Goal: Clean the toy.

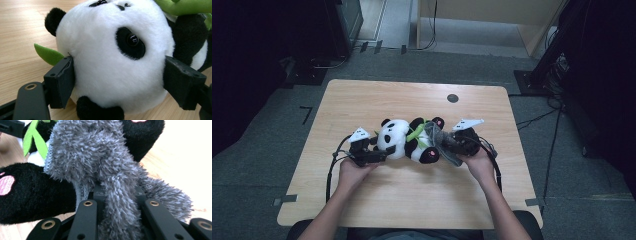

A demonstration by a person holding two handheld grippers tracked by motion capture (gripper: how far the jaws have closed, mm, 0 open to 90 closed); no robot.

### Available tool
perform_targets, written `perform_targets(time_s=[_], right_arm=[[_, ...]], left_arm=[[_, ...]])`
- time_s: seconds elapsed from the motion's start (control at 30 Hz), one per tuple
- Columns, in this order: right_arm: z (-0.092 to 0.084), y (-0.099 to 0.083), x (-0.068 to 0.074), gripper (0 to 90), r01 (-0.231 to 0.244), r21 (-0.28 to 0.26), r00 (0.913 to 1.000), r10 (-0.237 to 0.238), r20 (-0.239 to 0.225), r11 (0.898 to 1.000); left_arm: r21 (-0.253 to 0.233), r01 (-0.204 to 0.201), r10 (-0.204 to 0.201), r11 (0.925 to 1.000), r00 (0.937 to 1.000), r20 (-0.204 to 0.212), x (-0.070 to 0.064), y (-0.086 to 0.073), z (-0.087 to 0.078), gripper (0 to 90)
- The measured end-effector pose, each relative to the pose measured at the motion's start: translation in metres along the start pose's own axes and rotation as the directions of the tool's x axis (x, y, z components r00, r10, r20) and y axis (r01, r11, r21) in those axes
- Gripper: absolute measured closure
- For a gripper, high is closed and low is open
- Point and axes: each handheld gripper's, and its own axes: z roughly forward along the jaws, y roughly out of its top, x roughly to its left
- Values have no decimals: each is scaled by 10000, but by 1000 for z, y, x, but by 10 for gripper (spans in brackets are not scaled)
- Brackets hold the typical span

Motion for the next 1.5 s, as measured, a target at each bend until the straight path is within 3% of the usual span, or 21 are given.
perform_targets(time_s=[0.13, 0.23, 0.4, 0.63, 0.73, 0.93, 1.0, 1.13, 1.2, 1.3, 1.4, 1.5], right_arm=[[2, 3, -5, 740, -21, -69, 10000, 21, 34, 10000], [4, 5, -9, 740, -137, -108, 9998, 138, 112, 9998], [10, 11, -18, 739, -370, -224, 9990, 375, 229, 9991], [15, 16, -25, 738, -632, -300, 9976, 640, 269, 9976], [18, 17, -25, 738, -713, -338, 9970, 723, 281, 9969], [15, 20, -27, 746, -1174, -315, 9930, 1178, 113, 9926], [9, 24, -26, 745, -1095, -508, 9936, 1108, 234, 9927], [-10, 38, -19, 745, -969, -1156, 9946, 1006, 267, 9886], [-25, 51, -11, 744, -748, -1616, 9965, 800, 259, 9840], [-37, 70, 5, 744, -218, -1878, 9994, 261, 207, 9820], [-34, 86, 24, 743, 132, -1824, 9998, -162, -151, 9831], [-17, 96, 42, 740, 535, -1613, 9971, -614, -446, 9855]], left_arm=[[223, -373, 367, 9991, 9989, 278, 3, 3, -3, 177], [320, -888, 872, 9955, 9950, 489, 6, 2, -8, 178], [533, -1403, 1375, 9887, 9891, 530, 8, -2, -7, 193], [119, -1272, 1263, 9918, 9905, 546, 11, -4, 2, 172], [-35, -1060, 1061, 9944, 9937, 352, 10, -4, 6, 165], [-6, -748, 748, 9972, 9972, -65, 8, -3, 6, 366], [44, -744, 745, 9972, 9971, -173, 6, -1, 5, 423], [86, -589, 591, 9982, 9980, -245, 1, 1, 2, 474], [59, -467, 468, 9989, 9986, -254, -1, 2, 2, 481], [12, -307, 307, 9995, 9992, -252, -3, 3, 1, 485], [62, -308, 310, 9995, 9991, -292, -5, 5, -1, 490], [76, -308, 311, 9995, 9988, -377, -8, 6, -2, 490]])
